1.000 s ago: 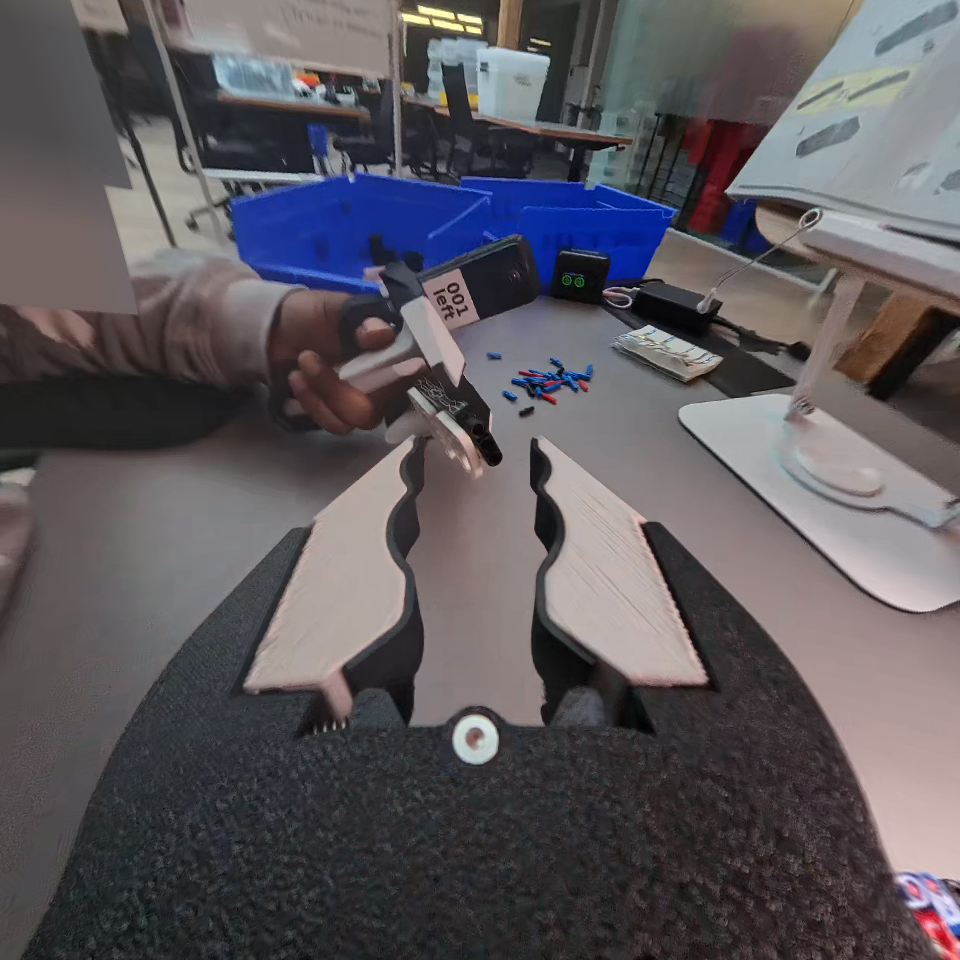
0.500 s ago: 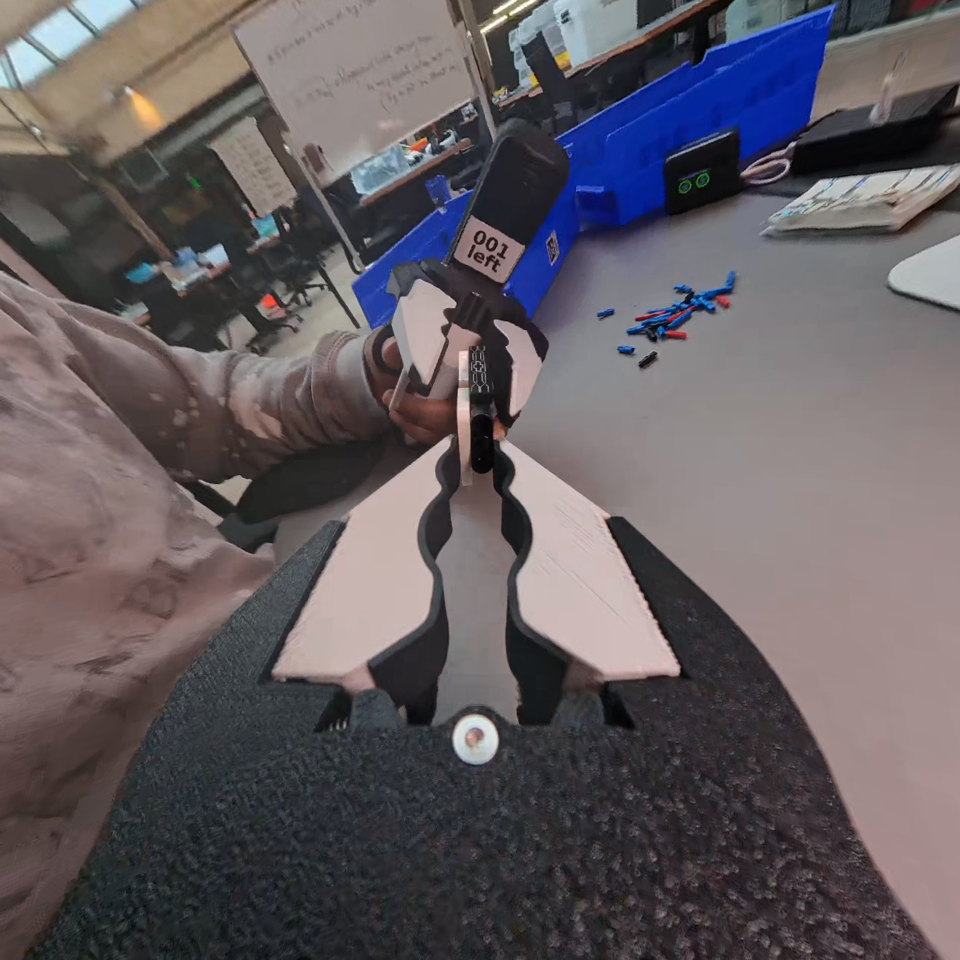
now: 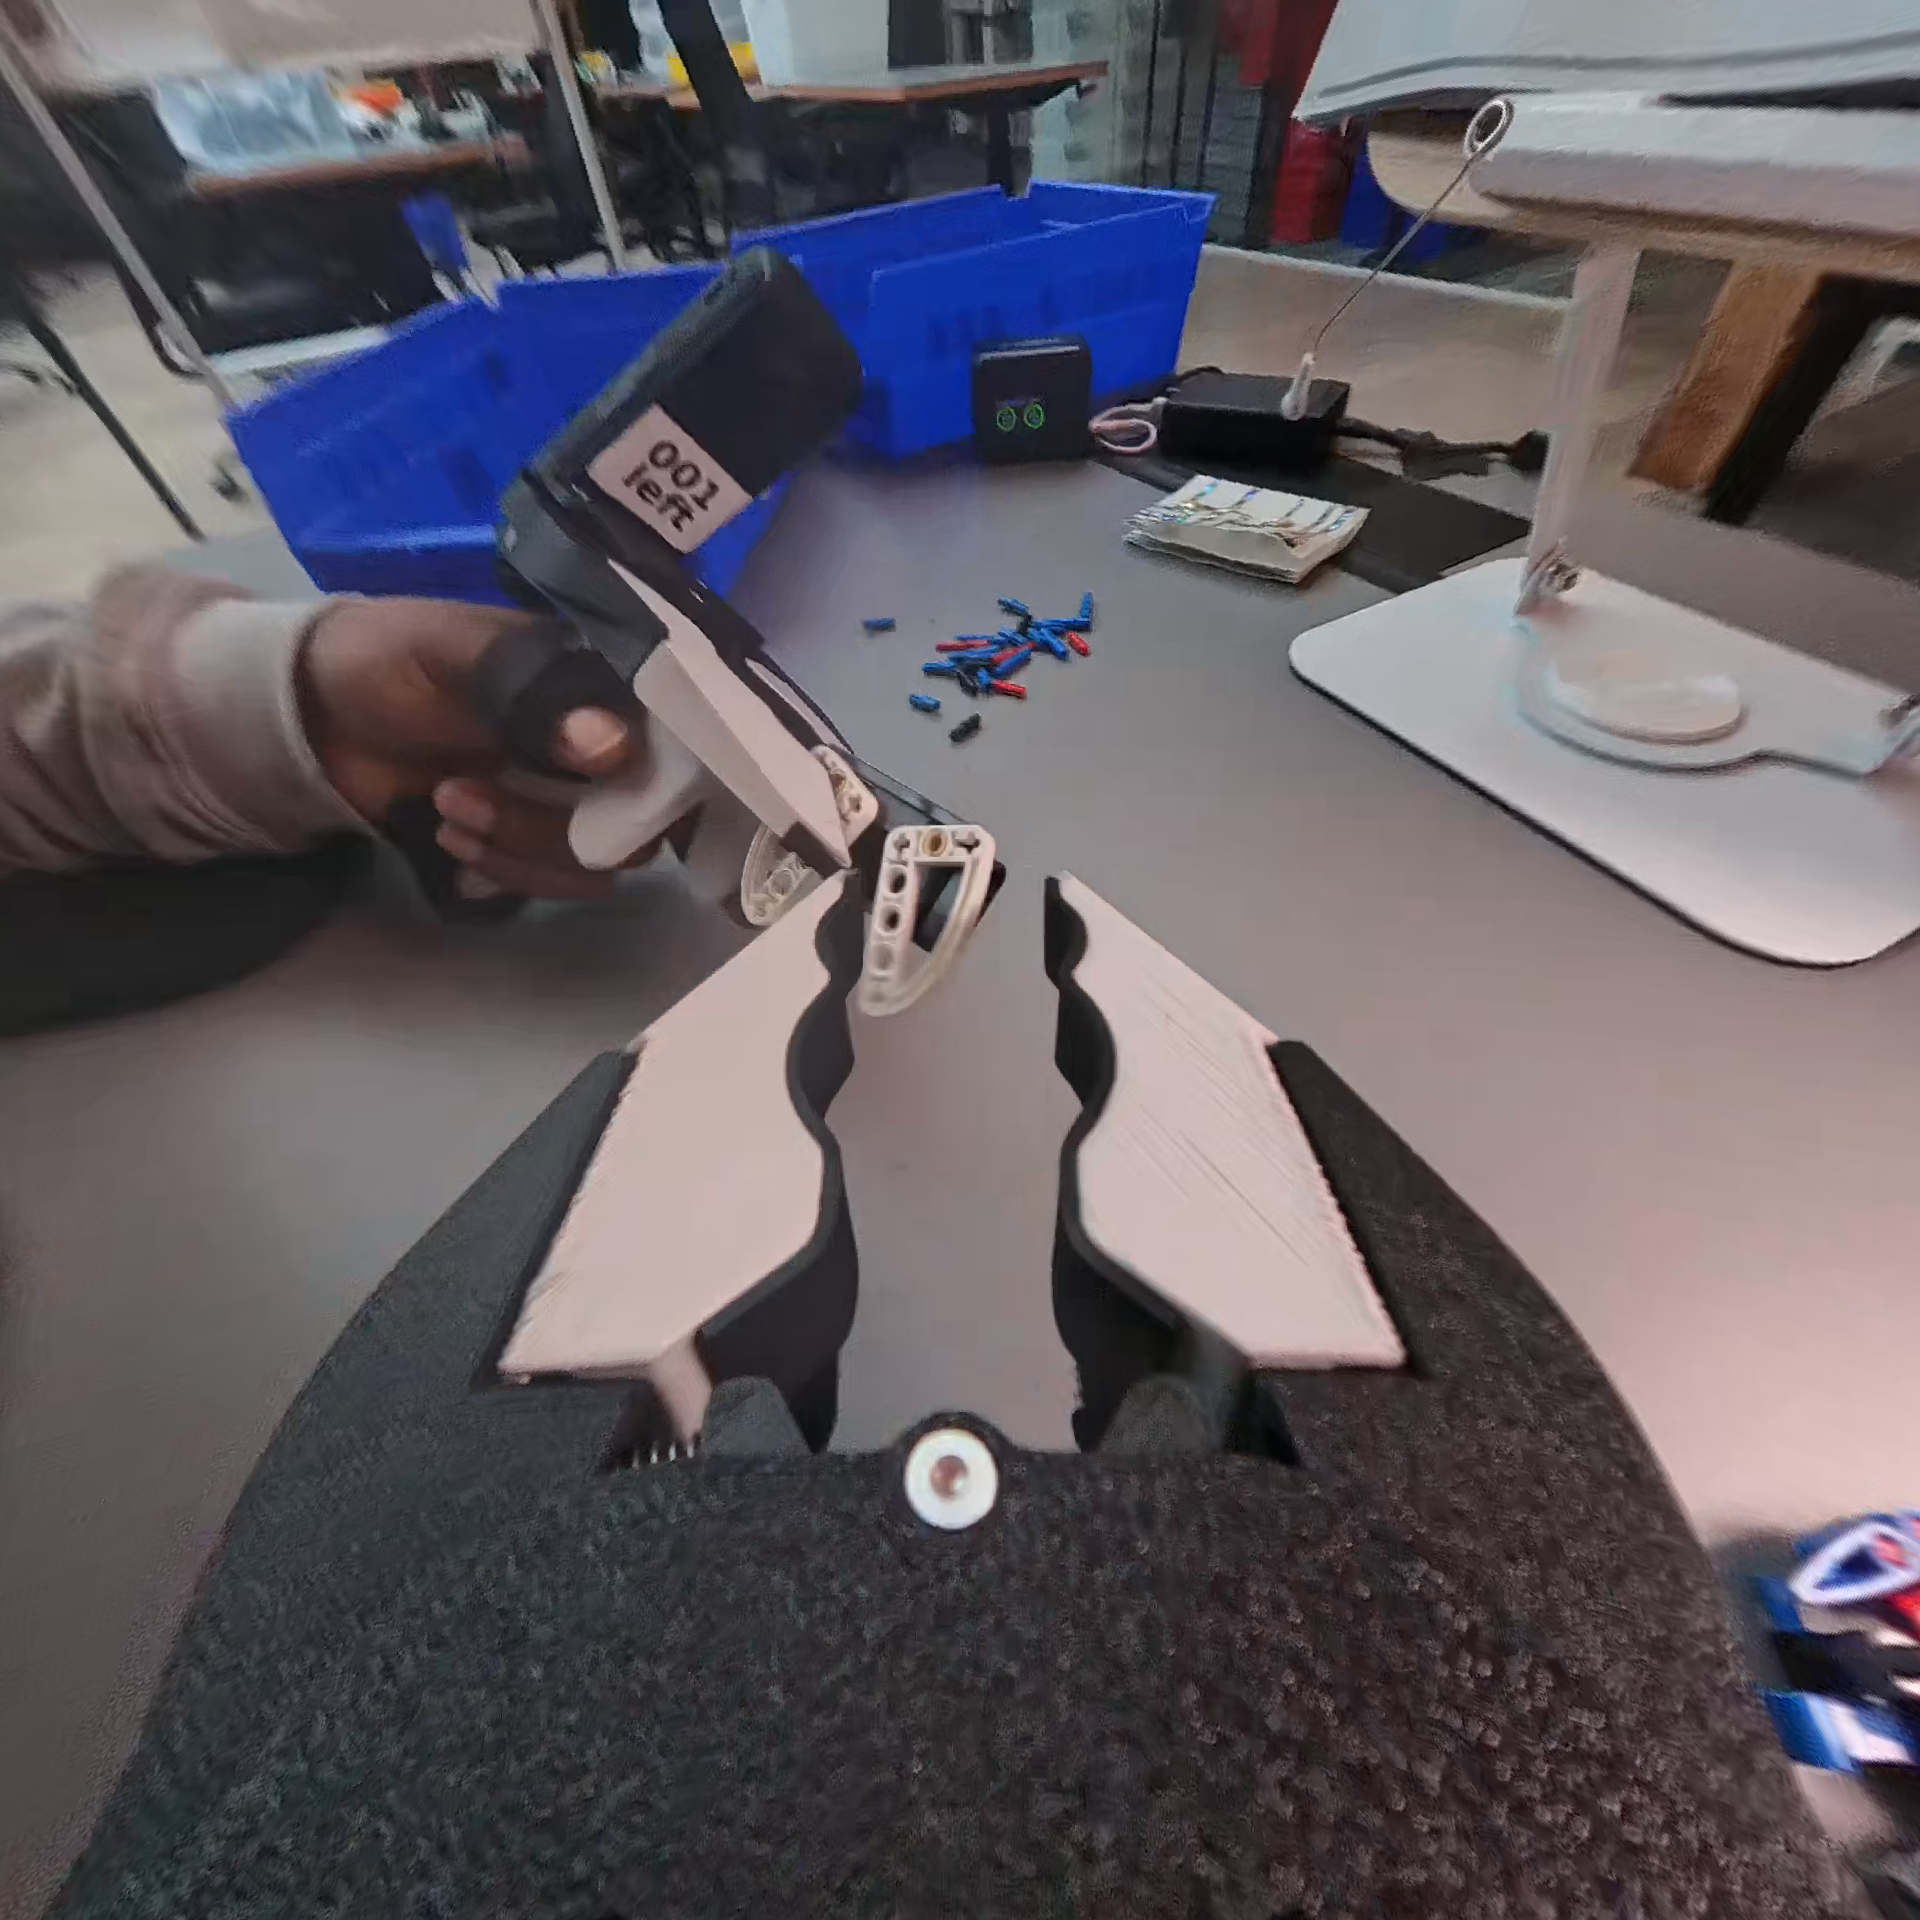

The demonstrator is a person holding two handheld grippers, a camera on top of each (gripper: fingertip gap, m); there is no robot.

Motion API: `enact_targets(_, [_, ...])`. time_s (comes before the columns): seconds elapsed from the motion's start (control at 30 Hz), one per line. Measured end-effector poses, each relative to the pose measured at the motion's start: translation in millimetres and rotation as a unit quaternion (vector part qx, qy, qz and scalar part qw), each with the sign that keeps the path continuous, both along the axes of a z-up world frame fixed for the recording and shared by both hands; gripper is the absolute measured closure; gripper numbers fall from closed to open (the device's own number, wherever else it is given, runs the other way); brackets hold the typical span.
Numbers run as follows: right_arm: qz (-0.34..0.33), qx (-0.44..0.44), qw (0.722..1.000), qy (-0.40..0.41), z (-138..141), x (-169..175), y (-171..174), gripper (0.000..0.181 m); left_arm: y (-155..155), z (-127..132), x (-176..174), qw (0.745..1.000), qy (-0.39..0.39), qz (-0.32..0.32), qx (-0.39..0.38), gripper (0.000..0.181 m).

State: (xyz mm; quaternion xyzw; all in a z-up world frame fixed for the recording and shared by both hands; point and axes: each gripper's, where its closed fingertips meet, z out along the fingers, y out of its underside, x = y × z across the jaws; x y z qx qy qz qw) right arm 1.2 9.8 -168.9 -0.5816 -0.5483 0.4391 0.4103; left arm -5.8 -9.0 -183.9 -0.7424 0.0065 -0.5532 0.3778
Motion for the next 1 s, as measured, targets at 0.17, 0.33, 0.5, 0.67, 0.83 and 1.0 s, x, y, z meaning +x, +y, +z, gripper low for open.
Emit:
enact_targets(0.17, [-0.008, 0.152, 0.987, -0.054, -20.0, -2.7, 0.0, 0.148, -2.0, -11.0, 4.0, 1.000, 0.022, -0.005, -0.020, 0.172])
enact_targets(0.33, [-0.048, 0.150, 0.986, -0.055, -14.4, 2.8, 17.1, 0.158, -0.2, -17.9, -1.9, 0.998, 0.047, 0.008, -0.030, 0.172])
enact_targets(0.5, [-0.004, 0.142, 0.987, -0.076, -24.3, -3.1, -3.6, 0.137, -0.2, -23.1, -1.0, 0.998, 0.049, 0.007, -0.043, 0.172])
enact_targets(0.67, [0.000, 0.203, 0.973, -0.110, -40.0, -4.6, -3.0, 0.149, -2.8, -25.6, 2.9, 0.997, 0.057, -0.005, -0.046, 0.172])
enact_targets(0.83, [0.007, 0.196, 0.977, -0.088, -29.9, -1.5, -3.4, 0.159, -7.5, -28.5, 5.0, 0.996, 0.071, -0.023, -0.048, 0.172])
enact_targets(1.0, [0.039, 0.230, 0.968, -0.096, -36.2, -0.7, -13.7, 0.162, -12.3, -35.4, 12.9, 0.993, 0.091, -0.044, -0.053, 0.172])
